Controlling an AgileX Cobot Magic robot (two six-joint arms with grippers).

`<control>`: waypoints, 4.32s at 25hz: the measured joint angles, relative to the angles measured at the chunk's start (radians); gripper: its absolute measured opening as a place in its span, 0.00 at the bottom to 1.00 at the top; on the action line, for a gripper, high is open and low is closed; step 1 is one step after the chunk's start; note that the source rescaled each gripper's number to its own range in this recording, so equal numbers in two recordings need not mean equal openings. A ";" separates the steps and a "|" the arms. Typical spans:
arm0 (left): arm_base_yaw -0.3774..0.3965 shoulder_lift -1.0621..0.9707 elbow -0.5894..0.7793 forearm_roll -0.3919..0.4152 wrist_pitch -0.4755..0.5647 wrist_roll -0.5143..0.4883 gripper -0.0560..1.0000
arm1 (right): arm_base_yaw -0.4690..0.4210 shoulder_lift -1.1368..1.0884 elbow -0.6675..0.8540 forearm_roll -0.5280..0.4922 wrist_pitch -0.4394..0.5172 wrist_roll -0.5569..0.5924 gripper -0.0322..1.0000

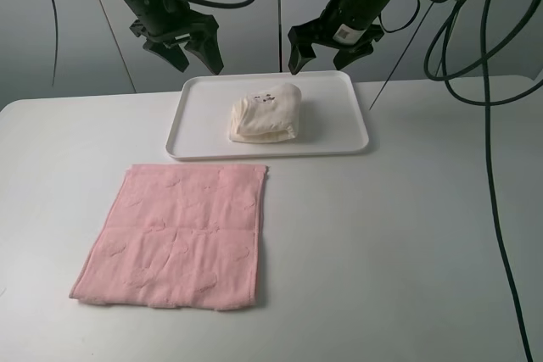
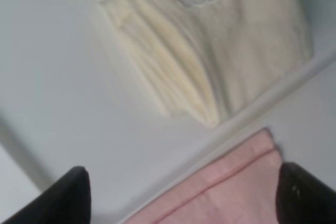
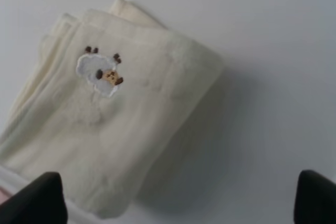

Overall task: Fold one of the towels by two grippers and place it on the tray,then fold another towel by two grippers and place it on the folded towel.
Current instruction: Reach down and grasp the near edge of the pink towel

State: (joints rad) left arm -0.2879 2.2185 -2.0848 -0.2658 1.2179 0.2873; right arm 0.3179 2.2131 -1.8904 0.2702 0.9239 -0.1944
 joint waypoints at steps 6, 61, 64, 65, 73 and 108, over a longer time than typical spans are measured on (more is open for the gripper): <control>0.018 -0.130 0.109 0.096 -0.002 0.015 0.92 | 0.000 -0.107 0.072 -0.050 0.028 0.000 0.94; 0.104 -0.980 1.488 0.245 -0.344 0.815 0.92 | 0.588 -0.466 0.920 0.002 -0.214 -0.618 0.92; 0.104 -0.961 1.532 0.230 -0.404 0.856 0.92 | 0.658 -0.446 0.920 -0.026 -0.237 -0.618 0.92; 0.104 -0.955 1.541 0.228 -0.416 0.861 0.92 | 0.679 -0.439 0.920 -0.038 -0.248 -0.618 0.92; 0.102 -0.880 1.589 0.219 -0.502 0.919 0.92 | 0.708 -0.413 0.909 -0.068 -0.305 -0.571 0.92; -0.063 -0.540 1.592 0.259 -0.734 0.967 0.92 | 0.708 -0.317 0.842 -0.076 -0.281 -0.529 0.92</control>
State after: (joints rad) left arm -0.3510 1.6785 -0.4932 -0.0063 0.4840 1.2547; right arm 1.0258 1.8957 -1.0485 0.1939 0.6429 -0.7231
